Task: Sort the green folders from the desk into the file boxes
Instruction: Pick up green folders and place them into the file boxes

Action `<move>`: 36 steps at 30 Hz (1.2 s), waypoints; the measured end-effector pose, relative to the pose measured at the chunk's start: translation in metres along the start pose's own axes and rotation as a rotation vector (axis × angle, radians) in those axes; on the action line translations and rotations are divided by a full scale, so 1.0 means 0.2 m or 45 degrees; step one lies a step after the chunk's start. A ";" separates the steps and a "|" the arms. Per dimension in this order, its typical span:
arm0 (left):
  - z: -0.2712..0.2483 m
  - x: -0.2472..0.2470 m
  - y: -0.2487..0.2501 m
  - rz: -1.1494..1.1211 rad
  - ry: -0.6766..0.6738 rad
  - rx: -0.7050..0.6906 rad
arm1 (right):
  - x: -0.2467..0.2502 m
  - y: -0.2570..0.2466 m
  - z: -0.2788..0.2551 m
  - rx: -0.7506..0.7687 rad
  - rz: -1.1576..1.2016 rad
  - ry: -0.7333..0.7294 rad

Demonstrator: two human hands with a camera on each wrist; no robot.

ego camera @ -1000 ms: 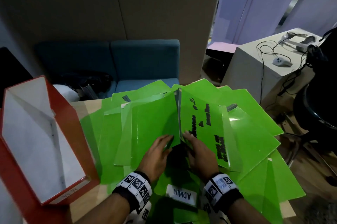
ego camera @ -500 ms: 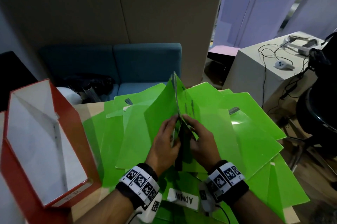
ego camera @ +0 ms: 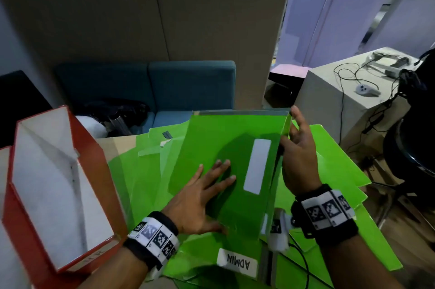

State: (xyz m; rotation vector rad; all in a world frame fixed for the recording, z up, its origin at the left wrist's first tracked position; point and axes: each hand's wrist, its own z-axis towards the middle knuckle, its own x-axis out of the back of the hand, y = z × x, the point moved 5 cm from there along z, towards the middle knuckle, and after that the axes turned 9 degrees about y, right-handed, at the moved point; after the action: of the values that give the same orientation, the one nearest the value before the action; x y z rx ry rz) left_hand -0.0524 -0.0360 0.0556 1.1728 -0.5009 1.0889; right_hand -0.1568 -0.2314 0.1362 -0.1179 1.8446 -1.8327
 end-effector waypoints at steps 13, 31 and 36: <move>0.16 0.07 0.19 -0.770 0.687 0.431 | -0.16 0.22 -0.33 -0.006 -0.417 -0.755; 0.13 0.26 0.12 -1.039 0.862 0.794 | -0.18 0.09 -0.34 0.303 -0.483 -0.520; 0.13 0.28 0.08 -0.887 0.875 0.846 | -0.10 0.09 -0.21 0.262 -0.630 -0.481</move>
State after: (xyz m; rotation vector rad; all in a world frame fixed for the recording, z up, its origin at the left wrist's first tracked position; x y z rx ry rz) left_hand -0.0376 -0.0366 0.1168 1.2808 0.8139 0.9632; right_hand -0.1519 -0.1826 0.1230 -0.8479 1.4343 -2.1264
